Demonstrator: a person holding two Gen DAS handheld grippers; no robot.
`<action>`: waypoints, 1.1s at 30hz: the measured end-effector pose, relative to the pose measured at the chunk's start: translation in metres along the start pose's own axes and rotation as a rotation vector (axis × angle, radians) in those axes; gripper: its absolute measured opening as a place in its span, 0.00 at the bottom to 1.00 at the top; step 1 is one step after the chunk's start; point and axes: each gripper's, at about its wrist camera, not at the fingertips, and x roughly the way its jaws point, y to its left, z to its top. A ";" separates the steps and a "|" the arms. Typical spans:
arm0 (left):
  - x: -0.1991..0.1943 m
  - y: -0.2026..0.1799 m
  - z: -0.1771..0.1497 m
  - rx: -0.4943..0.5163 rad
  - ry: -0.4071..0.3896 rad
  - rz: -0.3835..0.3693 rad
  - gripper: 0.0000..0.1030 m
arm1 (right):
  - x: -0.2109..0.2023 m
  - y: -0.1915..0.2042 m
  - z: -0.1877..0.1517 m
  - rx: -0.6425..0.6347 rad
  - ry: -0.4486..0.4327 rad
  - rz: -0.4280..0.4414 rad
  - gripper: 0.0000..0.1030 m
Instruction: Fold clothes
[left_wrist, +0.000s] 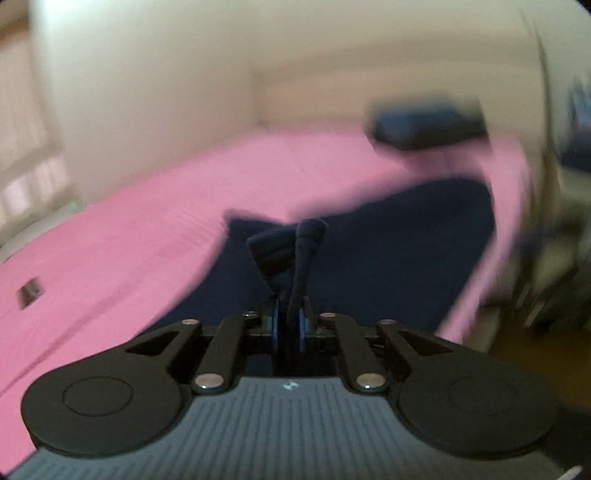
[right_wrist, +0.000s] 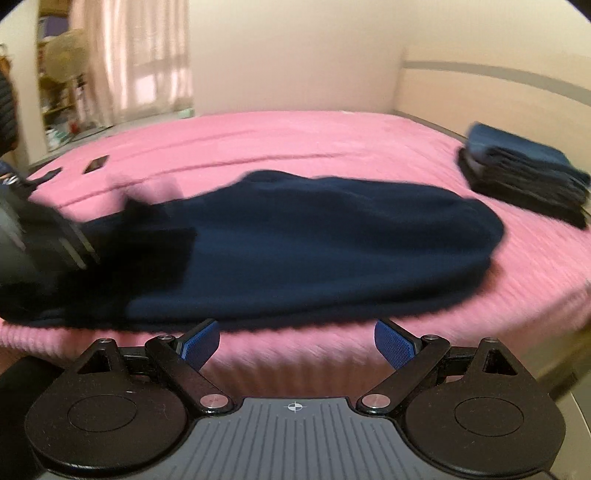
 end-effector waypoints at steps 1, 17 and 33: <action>0.014 -0.015 -0.002 0.037 0.039 -0.013 0.16 | -0.005 -0.007 -0.002 0.013 0.001 -0.010 0.91; -0.068 0.086 -0.061 -0.146 0.022 0.140 0.35 | 0.046 0.022 0.019 0.434 0.053 0.504 0.90; -0.078 0.111 -0.106 -0.242 0.041 0.130 0.35 | 0.073 0.016 0.022 0.605 0.139 0.458 0.15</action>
